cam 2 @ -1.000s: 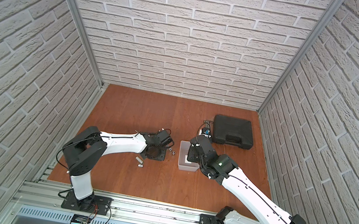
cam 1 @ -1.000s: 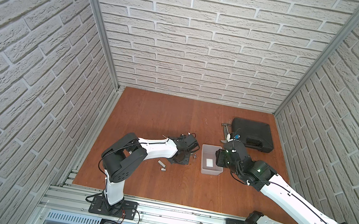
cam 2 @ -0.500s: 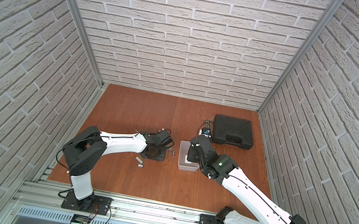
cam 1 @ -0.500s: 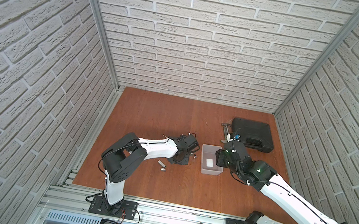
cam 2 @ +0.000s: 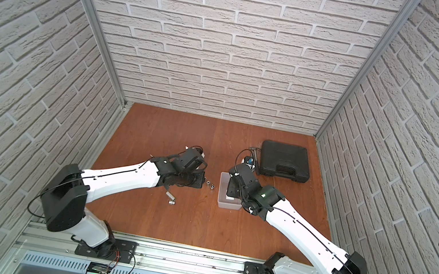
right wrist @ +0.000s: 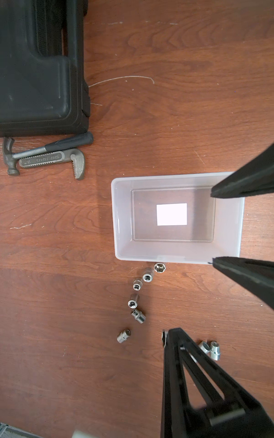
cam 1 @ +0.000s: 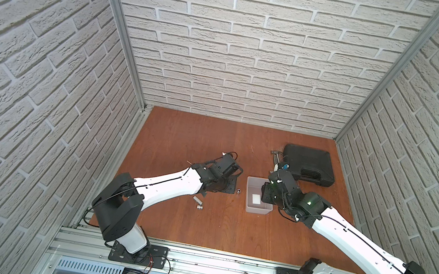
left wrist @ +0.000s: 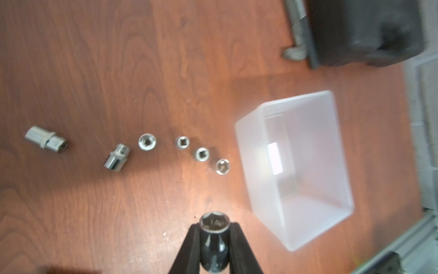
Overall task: Put the socket on the desktop into the storage box
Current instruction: Pick up the socket head at the center of the board, then place the socket head in the storage box.
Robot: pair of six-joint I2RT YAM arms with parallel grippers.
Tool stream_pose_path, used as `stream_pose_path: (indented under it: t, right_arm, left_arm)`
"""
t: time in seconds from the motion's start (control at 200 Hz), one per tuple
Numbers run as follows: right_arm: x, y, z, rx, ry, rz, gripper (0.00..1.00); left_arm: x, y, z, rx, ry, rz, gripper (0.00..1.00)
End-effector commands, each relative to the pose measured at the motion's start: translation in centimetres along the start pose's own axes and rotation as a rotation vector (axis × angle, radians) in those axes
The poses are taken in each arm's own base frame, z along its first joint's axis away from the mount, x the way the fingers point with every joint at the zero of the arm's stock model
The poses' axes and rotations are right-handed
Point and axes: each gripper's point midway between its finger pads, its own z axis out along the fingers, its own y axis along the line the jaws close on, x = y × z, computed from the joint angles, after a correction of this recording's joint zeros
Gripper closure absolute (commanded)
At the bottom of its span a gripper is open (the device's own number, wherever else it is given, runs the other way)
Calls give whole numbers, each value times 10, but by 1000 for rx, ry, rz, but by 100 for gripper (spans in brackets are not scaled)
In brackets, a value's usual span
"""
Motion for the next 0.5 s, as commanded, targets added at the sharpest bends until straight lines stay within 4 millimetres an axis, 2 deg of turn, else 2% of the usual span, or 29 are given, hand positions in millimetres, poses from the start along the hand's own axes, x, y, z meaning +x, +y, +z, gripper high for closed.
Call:
stream_pose_path:
  t: [0.0, 0.255, 0.495]
  right_arm:
    - [-9, 4, -1, -32, -21, 47, 53]
    - [-12, -27, -1, 27, -14, 128, 53]
    - [6, -62, 18, 39, 79, 280, 54]
  left_arm:
    - [-12, -12, -11, 69, -33, 13, 100]
    - [-24, -56, -21, 318, -75, 16, 100]
    - [-18, -61, 0, 248, -39, 78, 100]
